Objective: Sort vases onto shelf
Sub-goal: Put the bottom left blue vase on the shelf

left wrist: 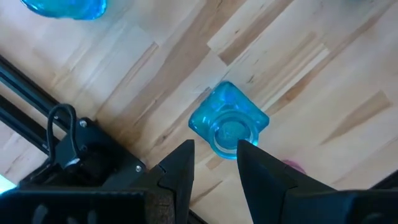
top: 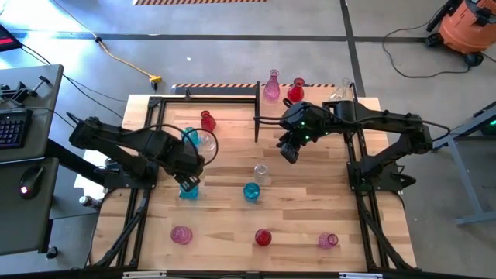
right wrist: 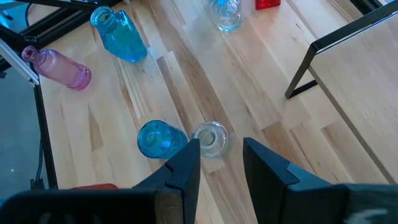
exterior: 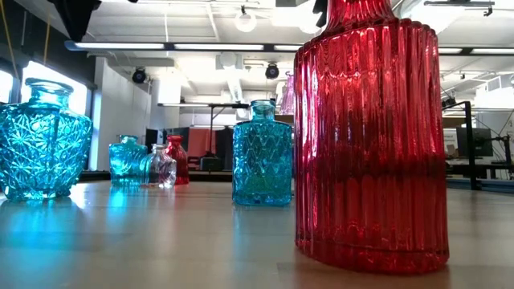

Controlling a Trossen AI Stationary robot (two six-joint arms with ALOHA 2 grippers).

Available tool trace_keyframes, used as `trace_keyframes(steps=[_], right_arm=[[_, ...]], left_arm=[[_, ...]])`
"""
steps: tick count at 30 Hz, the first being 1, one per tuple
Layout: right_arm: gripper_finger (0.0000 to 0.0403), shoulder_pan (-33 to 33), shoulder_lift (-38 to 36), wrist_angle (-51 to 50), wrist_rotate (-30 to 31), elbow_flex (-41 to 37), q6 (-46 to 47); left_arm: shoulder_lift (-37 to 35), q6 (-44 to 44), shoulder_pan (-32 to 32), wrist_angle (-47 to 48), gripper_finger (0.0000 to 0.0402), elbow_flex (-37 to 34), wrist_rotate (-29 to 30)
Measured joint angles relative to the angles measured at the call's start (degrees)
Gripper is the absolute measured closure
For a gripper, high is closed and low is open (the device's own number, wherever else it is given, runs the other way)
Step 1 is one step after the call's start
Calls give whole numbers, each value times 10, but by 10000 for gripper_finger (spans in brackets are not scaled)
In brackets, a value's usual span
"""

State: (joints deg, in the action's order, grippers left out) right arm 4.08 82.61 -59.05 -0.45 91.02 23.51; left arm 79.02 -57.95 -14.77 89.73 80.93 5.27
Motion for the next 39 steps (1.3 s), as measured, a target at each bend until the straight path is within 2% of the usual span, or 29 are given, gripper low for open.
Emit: trace_keyframes(steps=[10, 27, 33, 39], right_arm=[[302, 0, 0, 2, 0, 0, 0], [300, 0, 0, 2, 6, 0, 73], [276, 0, 0, 2, 0, 0, 86], [224, 0, 0, 2, 0, 0, 76]], left_arm=[[-3, -4, -22, -2, 289, -59, 12], [-4, 0, -30, -42, 289, -73, 9], [-4, -4, -29, -53, 289, -73, 0], [-4, -5, -30, -61, 289, -73, -9]])
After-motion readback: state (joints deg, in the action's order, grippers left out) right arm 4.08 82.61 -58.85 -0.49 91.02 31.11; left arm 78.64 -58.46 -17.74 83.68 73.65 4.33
